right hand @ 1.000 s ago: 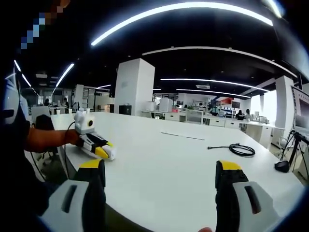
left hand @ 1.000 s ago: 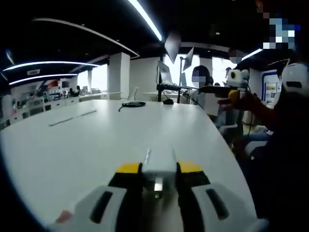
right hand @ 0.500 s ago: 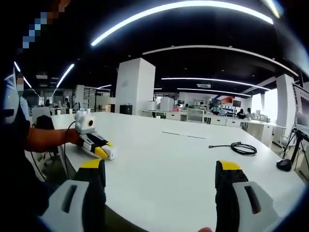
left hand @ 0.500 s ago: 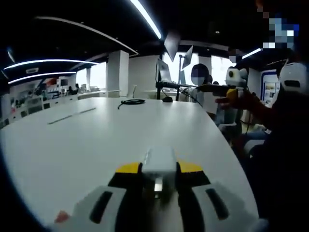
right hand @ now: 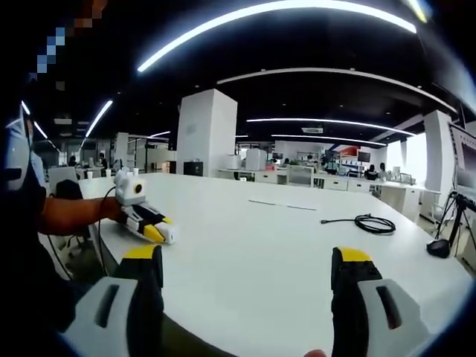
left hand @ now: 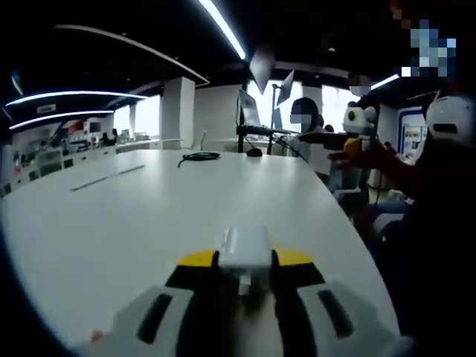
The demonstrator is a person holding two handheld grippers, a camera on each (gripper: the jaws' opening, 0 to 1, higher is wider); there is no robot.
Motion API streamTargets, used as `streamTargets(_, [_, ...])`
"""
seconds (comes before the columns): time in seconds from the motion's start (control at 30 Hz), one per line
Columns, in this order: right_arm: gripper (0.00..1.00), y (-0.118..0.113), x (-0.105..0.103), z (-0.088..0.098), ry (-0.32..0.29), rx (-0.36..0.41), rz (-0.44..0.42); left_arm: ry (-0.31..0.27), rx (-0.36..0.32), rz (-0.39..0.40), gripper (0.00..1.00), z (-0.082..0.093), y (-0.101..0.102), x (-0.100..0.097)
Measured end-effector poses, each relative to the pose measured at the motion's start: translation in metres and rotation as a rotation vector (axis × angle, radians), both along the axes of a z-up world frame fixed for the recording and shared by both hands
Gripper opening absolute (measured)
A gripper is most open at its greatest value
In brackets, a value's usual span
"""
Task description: Plug the desk Type‑C cable into the charger adapter.
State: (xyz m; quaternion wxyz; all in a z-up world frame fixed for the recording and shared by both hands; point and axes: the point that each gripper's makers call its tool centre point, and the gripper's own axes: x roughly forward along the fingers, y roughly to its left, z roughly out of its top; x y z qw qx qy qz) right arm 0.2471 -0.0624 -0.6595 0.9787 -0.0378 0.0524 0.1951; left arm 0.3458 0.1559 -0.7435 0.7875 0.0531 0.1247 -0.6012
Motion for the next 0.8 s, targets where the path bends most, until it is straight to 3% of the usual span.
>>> streamTargets(0.13, [0.95, 0.0003, -0.0013, -0.0029, 0.004, 0.002, 0.003, 0.003, 0.004, -0.025, 0.35, -0.0029, -0.0023, -0.0067])
streamTargets(0.4, [0.95, -0.0010, -0.0037, -0.0045, 0.006, 0.002, 0.004, -0.003, 0.000, 0.008, 0.45, -0.0021, 0.0000, -0.0025])
streamTargets(0.8, [0.94, -0.0057, -0.0015, -0.0090, 0.017, -0.002, -0.006, -0.010, 0.031, 0.100, 0.49, -0.0038, 0.0064, -0.0026])
